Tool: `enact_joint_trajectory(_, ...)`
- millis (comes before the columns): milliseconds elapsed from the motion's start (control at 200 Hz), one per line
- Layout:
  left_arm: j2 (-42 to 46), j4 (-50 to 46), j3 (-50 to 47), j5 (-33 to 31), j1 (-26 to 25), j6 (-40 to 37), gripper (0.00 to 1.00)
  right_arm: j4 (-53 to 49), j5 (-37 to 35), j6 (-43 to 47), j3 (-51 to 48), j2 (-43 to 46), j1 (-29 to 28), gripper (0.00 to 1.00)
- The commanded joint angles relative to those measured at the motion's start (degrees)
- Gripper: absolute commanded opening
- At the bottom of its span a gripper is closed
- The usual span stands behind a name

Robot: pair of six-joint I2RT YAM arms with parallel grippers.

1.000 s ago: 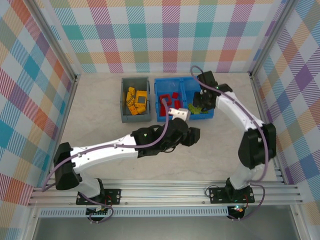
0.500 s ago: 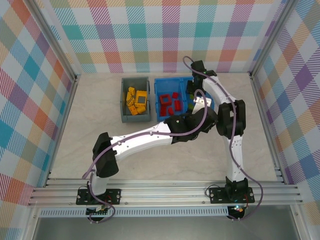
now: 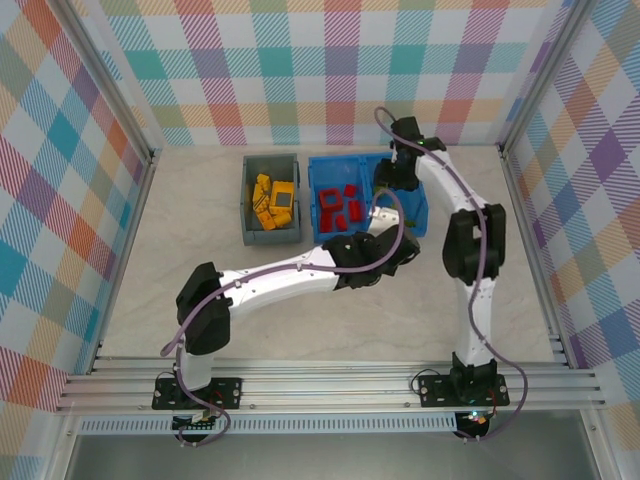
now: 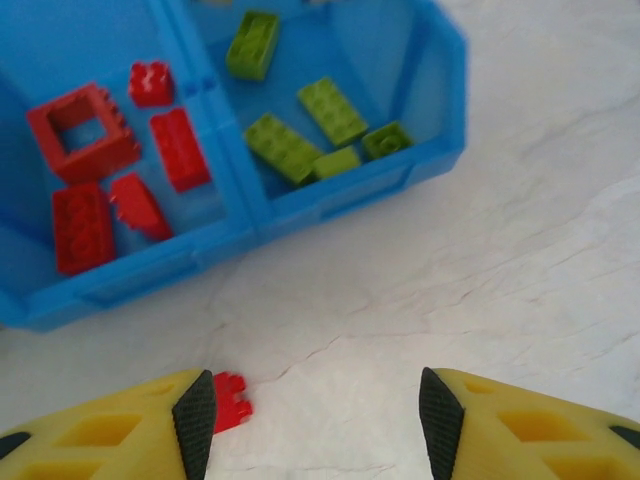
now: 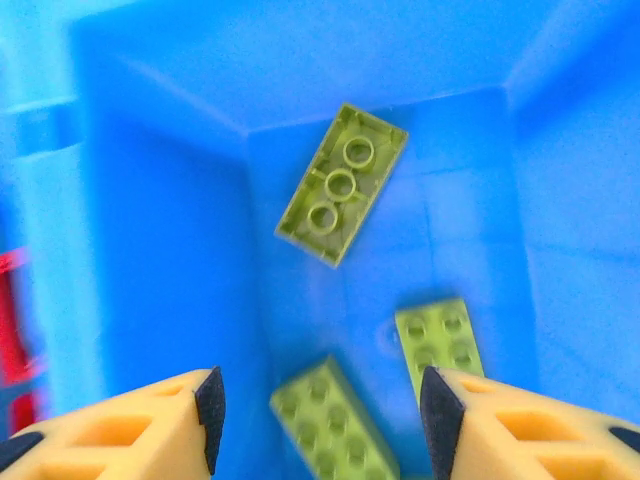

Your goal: Sort the legos into containers by color

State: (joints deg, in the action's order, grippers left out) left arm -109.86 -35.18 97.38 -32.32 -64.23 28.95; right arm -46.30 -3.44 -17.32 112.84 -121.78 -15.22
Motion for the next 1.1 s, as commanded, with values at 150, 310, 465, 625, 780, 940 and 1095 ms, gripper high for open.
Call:
enact_joint_trajectory(150, -1.7, -5.24, -2.81, 11.09, 8.82, 2.65, 0.61, 8.75, 3.85, -5.7, -32.38, 37.59, -1.8, 0.58)
enact_joint_trajectory(310, -5.26, -4.75, -1.09, 19.0, 11.72, -11.2, 0.67, 7.29, 8.93, -11.5, -51.08, 58.18, -2.77, 0.64)
enact_joint_trajectory(465, -8.09, -10.79, 1.31, 27.96, 12.25, -31.47, 0.67, 2.02, 15.38, -15.21, -59.14, 71.02, -2.88, 0.68)
enact_joint_trajectory(625, -9.61, -12.08, -0.07, 25.88, 12.37, -42.55, 0.66, 0.49, 21.96, -19.22, -63.15, 81.04, -2.88, 0.74)
enact_joint_trajectory(780, -11.54, -11.47, 0.79, 24.77, 13.12, -46.95, 0.67, -4.72, 25.94, -20.15, -61.72, 84.87, -2.88, 0.78)
enact_joint_trajectory(940, -14.42, -10.7, 2.03, 26.18, 13.39, -49.28, 0.69, -7.52, 26.35, -20.47, -60.65, 87.8, -2.87, 0.78)
enact_joint_trajectory(1095, -16.98, -10.59, 3.74, 25.62, 13.76, -49.63, 0.67, -7.39, 26.82, -20.64, -61.19, 87.82, -2.88, 0.78)
